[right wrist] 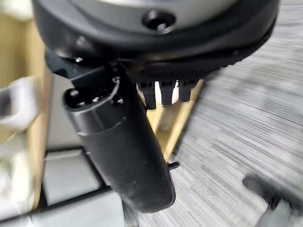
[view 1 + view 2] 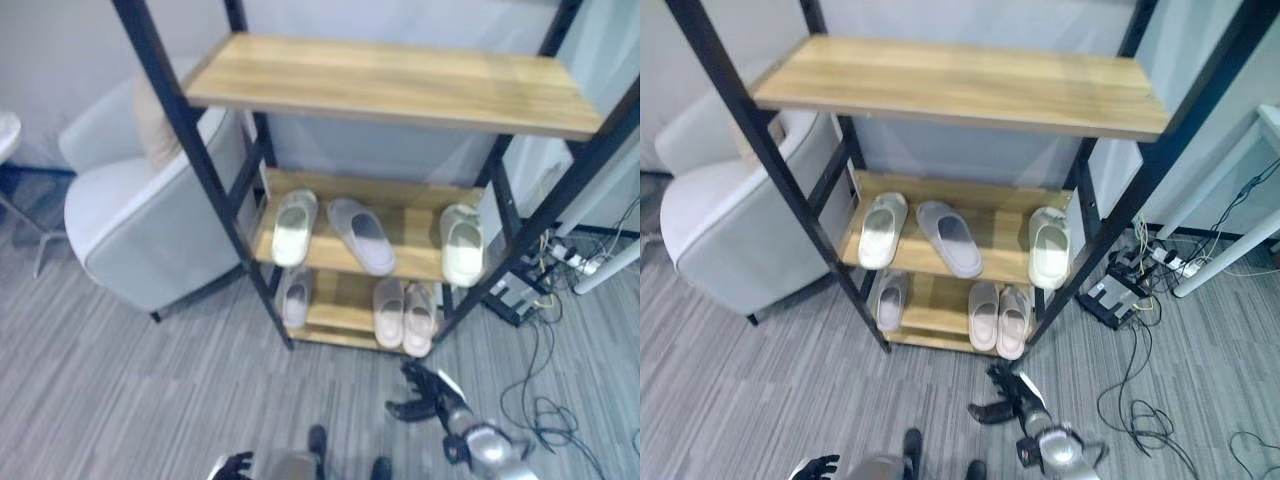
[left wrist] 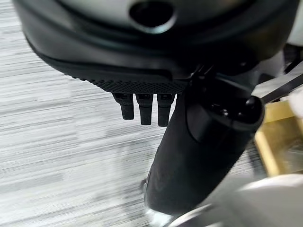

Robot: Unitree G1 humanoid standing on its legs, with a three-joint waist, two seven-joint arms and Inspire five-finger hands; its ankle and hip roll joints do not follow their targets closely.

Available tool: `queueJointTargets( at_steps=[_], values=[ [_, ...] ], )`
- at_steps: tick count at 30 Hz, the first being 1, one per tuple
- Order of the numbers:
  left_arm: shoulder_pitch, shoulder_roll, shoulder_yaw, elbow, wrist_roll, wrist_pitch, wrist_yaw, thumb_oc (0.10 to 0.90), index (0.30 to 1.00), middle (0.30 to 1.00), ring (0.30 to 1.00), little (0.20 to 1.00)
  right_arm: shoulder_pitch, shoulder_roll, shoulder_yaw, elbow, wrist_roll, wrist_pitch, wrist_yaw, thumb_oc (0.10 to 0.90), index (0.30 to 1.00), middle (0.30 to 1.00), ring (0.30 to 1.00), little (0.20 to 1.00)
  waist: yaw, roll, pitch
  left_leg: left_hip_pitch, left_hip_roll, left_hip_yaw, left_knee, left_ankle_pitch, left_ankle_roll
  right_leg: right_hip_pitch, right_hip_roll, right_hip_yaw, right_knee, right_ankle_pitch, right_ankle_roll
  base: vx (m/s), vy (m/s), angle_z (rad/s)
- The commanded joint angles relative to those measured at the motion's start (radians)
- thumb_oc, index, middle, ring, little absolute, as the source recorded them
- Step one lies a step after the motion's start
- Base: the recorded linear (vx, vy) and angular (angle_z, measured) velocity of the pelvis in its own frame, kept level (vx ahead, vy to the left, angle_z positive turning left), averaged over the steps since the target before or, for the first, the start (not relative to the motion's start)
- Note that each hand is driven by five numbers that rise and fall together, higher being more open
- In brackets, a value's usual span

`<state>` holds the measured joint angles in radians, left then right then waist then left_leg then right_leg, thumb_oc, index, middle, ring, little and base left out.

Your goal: Arrange the slippers neatly on the shoe rack.

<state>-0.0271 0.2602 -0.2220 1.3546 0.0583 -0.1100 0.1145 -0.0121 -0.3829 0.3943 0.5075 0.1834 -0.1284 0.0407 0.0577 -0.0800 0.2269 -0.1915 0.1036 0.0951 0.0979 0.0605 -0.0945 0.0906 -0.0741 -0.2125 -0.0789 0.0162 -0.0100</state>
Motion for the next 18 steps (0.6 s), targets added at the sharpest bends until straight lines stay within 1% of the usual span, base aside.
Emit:
queueJointTargets(
  at_steps=[1,2,3,4,6,7,8,9,10,11,12,13,14,15,17,18],
  values=[
    [-0.009,-0.011,0.002,0.017,0.073,-0.013,0.017,0.800,0.900,0.900,0.900,0.900,0.038,-0.057,-0.034,-0.197,-0.043,-0.071,0.020,0.800,0.900,0.900,0.900,0.900,-0.008,0.039,-0.027,0.074,0.009,-0.005,-0.052,-0.036,0.020,0.002,-0.016,-0.033,0.130,-0.175,0.091,0.19,0.246,0.07],
    [-0.001,-0.011,0.008,0.019,0.071,-0.015,0.013,0.800,0.900,0.900,0.900,0.900,0.044,-0.063,-0.041,-0.238,-0.037,-0.077,0.027,0.800,0.900,0.900,0.900,0.900,-0.010,0.039,-0.034,0.079,-0.003,-0.008,-0.054,-0.040,0.025,0.003,-0.025,-0.029,0.140,-0.174,0.093,0.25,0.371,0.05],
    [0.000,-0.005,0.011,0.009,0.079,-0.019,0.014,0.800,0.900,0.900,0.900,0.900,0.046,-0.078,-0.040,-0.314,-0.033,-0.084,0.044,0.800,0.900,0.900,0.900,0.900,-0.009,0.038,-0.035,0.085,-0.025,-0.001,-0.045,-0.055,0.039,-0.009,-0.051,-0.018,0.176,-0.172,0.105,0.21,0.353,0.04],
    [-0.005,0.002,0.010,0.003,0.082,-0.020,0.013,0.800,0.900,0.900,0.900,0.900,0.047,-0.082,-0.038,-0.348,-0.022,-0.088,0.054,0.800,0.900,0.900,0.900,0.900,-0.009,0.037,-0.033,0.086,-0.031,0.003,-0.040,-0.063,0.045,-0.016,-0.060,-0.013,0.190,-0.170,0.112,0.17,0.357,0.00],
    [-0.013,0.024,0.010,-0.021,0.092,-0.025,0.014,0.800,0.900,0.900,0.900,0.900,0.047,-0.097,-0.036,-0.412,0.003,-0.097,0.077,0.800,0.900,0.900,0.900,0.900,-0.008,0.036,-0.030,0.095,-0.050,0.012,-0.026,-0.088,0.069,-0.044,-0.082,-0.001,0.253,-0.170,0.127,0.07,0.204,-0.04],
    [-0.013,0.024,0.010,-0.021,0.092,-0.025,0.014,0.800,0.900,0.900,0.900,0.900,0.047,-0.097,-0.036,-0.413,0.004,-0.096,0.077,0.800,0.900,0.900,0.900,0.900,-0.006,0.035,-0.031,0.094,-0.050,0.014,-0.025,-0.089,0.070,-0.047,-0.083,0.001,0.257,-0.172,0.127,0.08,0.239,-0.14],
    [-0.027,0.043,0.013,-0.045,0.087,-0.028,0.019,0.800,0.900,0.900,0.900,0.900,0.041,-0.102,-0.030,-0.459,0.006,-0.101,0.088,0.800,0.900,0.900,0.900,0.900,-0.008,0.037,-0.024,0.111,-0.067,0.022,-0.019,-0.111,0.093,-0.082,-0.101,0.005,0.346,-0.159,0.144,0.07,0.245,-0.15],
    [-0.033,0.050,0.025,-0.060,0.070,-0.029,0.023,0.800,0.900,0.900,0.900,0.900,0.031,-0.106,-0.023,-0.482,-0.002,-0.101,0.092,0.800,0.900,0.900,0.900,0.900,-0.010,0.040,-0.017,0.126,-0.079,0.029,-0.015,-0.125,0.109,-0.109,-0.126,0.007,0.406,-0.117,0.156,0.07,0.248,-0.17],
    [-0.033,0.050,0.026,-0.061,0.070,-0.029,0.023,0.800,0.900,0.900,0.900,0.900,0.031,-0.106,-0.023,-0.483,-0.002,-0.100,0.092,0.800,0.900,0.900,0.900,0.900,-0.009,0.039,-0.016,0.126,-0.081,0.031,-0.014,-0.125,0.111,-0.112,-0.128,0.010,0.411,-0.118,0.158,0.06,0.215,-0.12],
    [-0.043,0.065,0.036,-0.091,0.048,-0.033,0.031,0.800,0.900,0.900,0.900,0.900,0.031,-0.109,-0.026,-0.522,0.007,-0.103,0.094,0.800,0.900,0.900,0.900,0.900,-0.014,0.047,-0.005,0.147,-0.091,0.037,-0.012,-0.136,0.129,-0.141,-0.150,0.011,0.501,-0.069,0.168,0.08,0.190,-0.07],
    [-0.053,0.076,0.023,-0.111,0.059,-0.035,0.044,0.800,0.900,0.900,0.900,0.900,0.038,-0.106,-0.035,-0.545,0.040,-0.112,0.096,0.800,0.900,0.900,0.900,0.900,-0.019,0.053,-0.002,0.158,-0.093,0.030,-0.012,-0.140,0.131,-0.158,-0.144,0.016,0.541,-0.065,0.159,0.11,0.224,-0.03],
    [-0.060,0.085,0.006,-0.140,0.078,-0.040,0.058,0.800,0.900,0.900,0.900,0.900,0.039,-0.107,-0.046,-0.562,0.051,-0.121,0.090,0.800,0.900,0.900,0.900,0.900,-0.024,0.060,0.005,0.168,-0.097,0.023,-0.012,-0.144,0.136,-0.188,-0.137,0.026,0.580,-0.049,0.157,0.09,0.119,0.03],
    [-0.063,0.094,-0.013,-0.177,0.105,-0.045,0.073,0.800,0.900,0.900,0.900,0.900,0.030,-0.111,-0.053,-0.577,0.037,-0.126,0.073,0.800,0.900,0.900,0.900,0.900,-0.027,0.067,0.013,0.180,-0.101,0.012,-0.015,-0.146,0.140,-0.218,-0.125,0.037,0.600,-0.049,0.156,0.07,0.073,0.06],
    [-0.063,0.103,-0.022,-0.216,0.121,-0.049,0.083,0.800,0.900,0.900,0.900,0.900,0.018,-0.117,-0.059,-0.592,0.015,-0.132,0.057,0.800,0.900,0.900,0.900,0.900,-0.031,0.070,0.019,0.188,-0.105,0.004,-0.017,-0.148,0.141,-0.237,-0.115,0.049,0.594,-0.053,0.152,0.05,0.033,0.09],
    [-0.059,0.107,-0.022,-0.234,0.122,-0.055,0.090,0.800,0.900,0.900,0.900,0.900,0.005,-0.119,-0.070,-0.611,0.006,-0.141,0.044,0.800,0.900,0.900,0.900,0.900,-0.035,0.072,0.023,0.195,-0.108,-0.004,-0.020,-0.150,0.141,-0.247,-0.111,0.056,0.573,-0.054,0.153,0.07,-0.006,0.31],
    [-0.054,0.104,-0.021,-0.233,0.113,-0.064,0.085,0.800,0.900,0.900,0.900,0.900,-0.024,-0.133,-0.104,-0.639,-0.023,-0.152,0.008,0.800,0.900,0.900,0.900,0.900,-0.037,0.073,0.022,0.209,-0.111,-0.019,-0.031,-0.156,0.137,-0.250,-0.114,0.055,0.509,-0.059,0.154,0.13,-0.040,0.40]
  ],
)
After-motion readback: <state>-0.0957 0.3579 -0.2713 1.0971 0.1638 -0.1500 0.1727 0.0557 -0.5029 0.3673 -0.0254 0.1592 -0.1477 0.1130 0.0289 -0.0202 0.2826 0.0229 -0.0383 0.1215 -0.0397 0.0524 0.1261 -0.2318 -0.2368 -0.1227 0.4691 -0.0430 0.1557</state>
